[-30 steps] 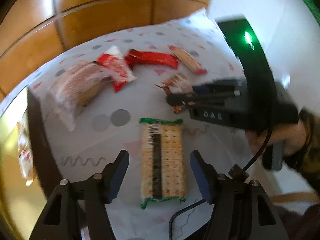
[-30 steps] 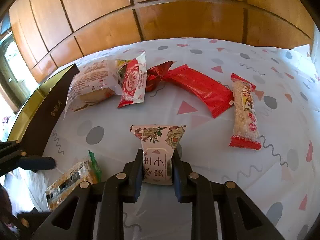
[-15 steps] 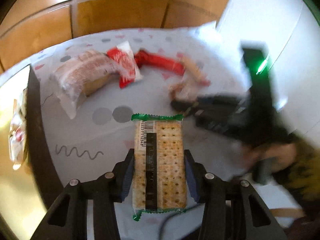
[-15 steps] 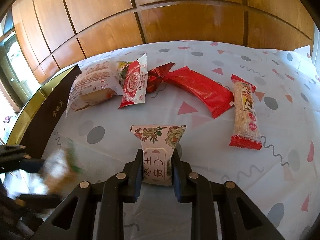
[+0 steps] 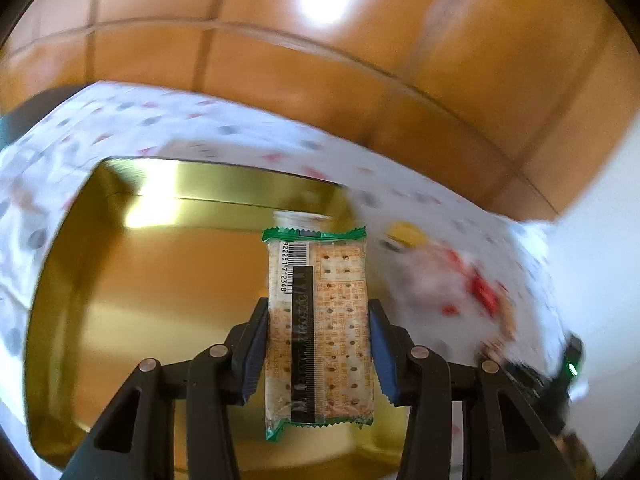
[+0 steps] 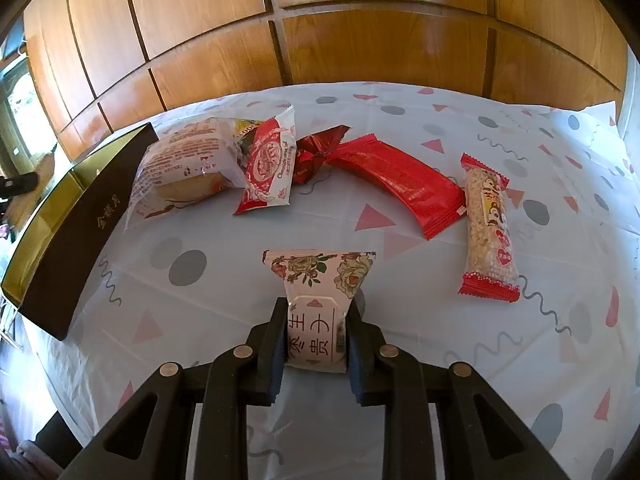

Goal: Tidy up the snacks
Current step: 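Lower the cracker pack into the gold tin and open the left gripper, then carry the floral-print packet into the gold tin with the right gripper and release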

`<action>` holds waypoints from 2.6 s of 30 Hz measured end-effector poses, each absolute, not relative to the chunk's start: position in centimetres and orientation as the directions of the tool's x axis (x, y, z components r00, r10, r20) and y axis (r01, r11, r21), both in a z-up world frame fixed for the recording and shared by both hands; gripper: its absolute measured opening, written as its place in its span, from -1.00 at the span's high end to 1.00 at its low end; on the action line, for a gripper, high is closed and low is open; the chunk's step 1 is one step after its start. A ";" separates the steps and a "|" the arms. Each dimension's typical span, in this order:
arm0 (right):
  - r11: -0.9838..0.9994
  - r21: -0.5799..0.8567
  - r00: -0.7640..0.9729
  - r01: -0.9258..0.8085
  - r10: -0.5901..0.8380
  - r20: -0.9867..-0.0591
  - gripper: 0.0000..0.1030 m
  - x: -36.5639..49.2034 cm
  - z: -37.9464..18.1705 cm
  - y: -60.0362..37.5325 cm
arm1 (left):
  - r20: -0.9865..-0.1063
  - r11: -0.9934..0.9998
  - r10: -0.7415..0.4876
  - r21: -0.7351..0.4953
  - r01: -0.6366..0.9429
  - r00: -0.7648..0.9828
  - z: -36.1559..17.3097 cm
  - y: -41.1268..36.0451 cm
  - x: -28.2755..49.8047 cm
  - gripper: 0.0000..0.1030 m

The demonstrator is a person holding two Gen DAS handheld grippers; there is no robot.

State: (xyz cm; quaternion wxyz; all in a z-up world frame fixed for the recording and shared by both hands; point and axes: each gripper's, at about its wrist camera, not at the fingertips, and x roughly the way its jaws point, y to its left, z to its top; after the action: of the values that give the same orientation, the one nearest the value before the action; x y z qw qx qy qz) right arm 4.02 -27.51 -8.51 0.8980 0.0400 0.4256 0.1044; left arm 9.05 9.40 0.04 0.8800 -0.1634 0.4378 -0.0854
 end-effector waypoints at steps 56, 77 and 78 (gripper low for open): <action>0.987 0.100 0.589 -0.128 0.157 -0.793 0.55 4.4 -7.5 -24.3 | -0.743 0.982 0.019 -0.113 -0.154 0.669 -2.1 10.1 2.1 -0.37; 0.868 0.194 0.558 -0.458 0.450 -0.697 0.55 2.6 -0.6 -13.8 | -0.743 0.971 0.046 -0.123 -0.204 0.668 -2.3 12.0 1.7 -0.37; 0.853 0.197 0.550 -0.483 0.471 -0.690 0.55 2.6 -0.1 -13.0 | -0.742 0.969 0.050 -0.125 -0.211 0.669 -2.2 12.2 1.6 -0.37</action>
State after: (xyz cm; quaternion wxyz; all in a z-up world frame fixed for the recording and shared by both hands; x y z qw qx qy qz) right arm 2.57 -12.98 -0.13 0.8803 -0.0077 0.3893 0.2710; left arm 1.62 12.25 -2.24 0.9078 -0.1007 0.4007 0.0717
